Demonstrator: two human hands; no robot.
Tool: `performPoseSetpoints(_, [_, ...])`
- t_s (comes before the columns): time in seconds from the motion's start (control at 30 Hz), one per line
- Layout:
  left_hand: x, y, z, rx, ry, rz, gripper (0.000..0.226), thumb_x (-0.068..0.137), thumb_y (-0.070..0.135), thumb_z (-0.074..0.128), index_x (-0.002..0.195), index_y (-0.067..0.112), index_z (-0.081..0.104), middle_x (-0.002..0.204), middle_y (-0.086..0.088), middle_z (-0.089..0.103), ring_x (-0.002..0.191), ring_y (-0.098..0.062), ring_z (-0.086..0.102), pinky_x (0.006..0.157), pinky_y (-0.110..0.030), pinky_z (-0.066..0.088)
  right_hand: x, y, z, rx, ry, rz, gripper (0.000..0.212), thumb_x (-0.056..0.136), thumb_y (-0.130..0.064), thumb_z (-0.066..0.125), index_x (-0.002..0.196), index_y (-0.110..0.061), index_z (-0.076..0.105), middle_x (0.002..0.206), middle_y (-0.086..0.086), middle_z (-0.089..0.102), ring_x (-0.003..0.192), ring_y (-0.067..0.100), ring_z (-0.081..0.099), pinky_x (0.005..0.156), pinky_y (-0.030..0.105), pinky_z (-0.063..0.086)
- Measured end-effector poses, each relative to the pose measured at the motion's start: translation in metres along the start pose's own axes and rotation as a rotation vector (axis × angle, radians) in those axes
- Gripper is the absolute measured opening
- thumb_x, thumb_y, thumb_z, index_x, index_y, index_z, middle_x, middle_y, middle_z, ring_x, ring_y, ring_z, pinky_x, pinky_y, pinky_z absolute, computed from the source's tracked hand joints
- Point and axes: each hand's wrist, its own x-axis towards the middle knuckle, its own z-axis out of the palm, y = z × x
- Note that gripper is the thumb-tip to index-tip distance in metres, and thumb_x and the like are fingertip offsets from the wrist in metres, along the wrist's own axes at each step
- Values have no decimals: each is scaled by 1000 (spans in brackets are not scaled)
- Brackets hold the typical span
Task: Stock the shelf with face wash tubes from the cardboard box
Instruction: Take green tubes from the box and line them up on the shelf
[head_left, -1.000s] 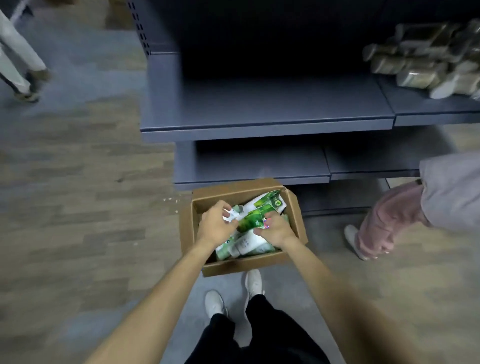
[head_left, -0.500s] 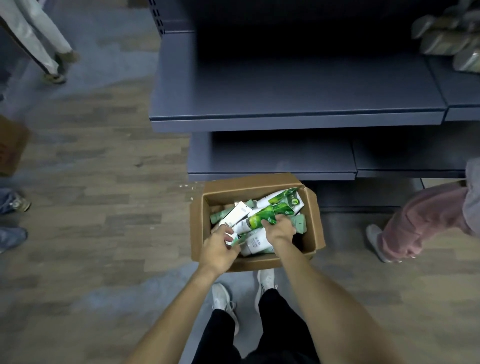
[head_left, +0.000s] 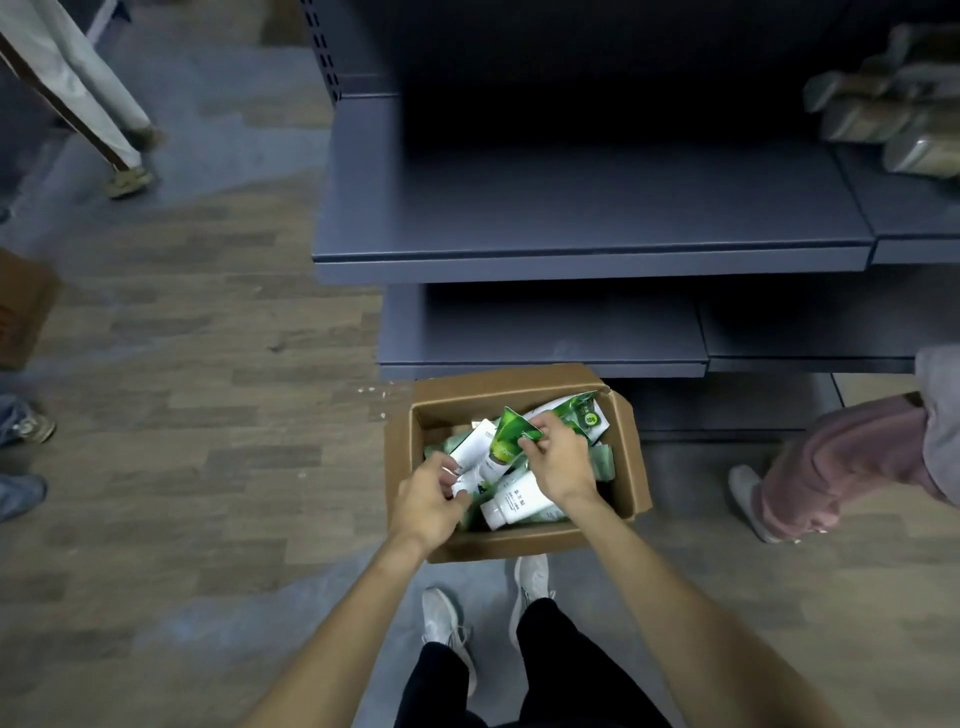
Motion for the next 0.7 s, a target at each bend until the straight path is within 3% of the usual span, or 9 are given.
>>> performPoseSetpoints(0.13, [12,15,-15,-65,24,84,33,75,11,77,96,28,59,88,5,63,80,-19,64,84,-42,57,-6,-42,-48,-10,-35,-171,13,93,-15,67,104,-19,60,83,-8,66,73,3,65,72,19,55])
performPoseSetpoints(0.2, [17,32,-25,-110,32,142,37,76,12,80,102,27,60,95,2,63,90,-18,63,91,-40,55,-7,-63,-72,-11,-14,-250,12,91,-15,70,100,-17,61,84,-7,72,72,1,69,75,19,57])
performPoseSetpoints(0.3, [18,66,-41,-178,44,263,46,75,16,83,116,18,63,106,2,65,103,-14,62,93,-29,51,-11,-100,-108,-3,8,-361,13,89,-13,70,100,-17,63,86,-3,75,70,-2,69,77,17,57])
performPoseSetpoints(0.4, [11,107,-61,-225,91,417,47,76,23,84,118,22,64,112,11,67,105,2,61,91,-17,48,-20,-141,-147,3,21,-463,12,90,-11,70,97,-16,61,84,0,74,66,3,69,69,20,57])
performPoseSetpoints(0.5, [1,152,-86,-306,171,578,41,78,20,82,116,21,68,112,11,71,104,0,65,93,-28,54,-30,-182,-185,-33,54,-553,11,90,-15,70,97,-15,62,84,1,75,73,16,71,72,27,58])
performPoseSetpoints(0.7, [-28,239,-142,-364,240,831,37,78,24,83,112,23,69,102,12,74,96,-4,69,89,-31,57,-55,-256,-252,-75,136,-753,11,88,-16,73,93,-19,64,79,-5,73,65,8,64,69,19,55])
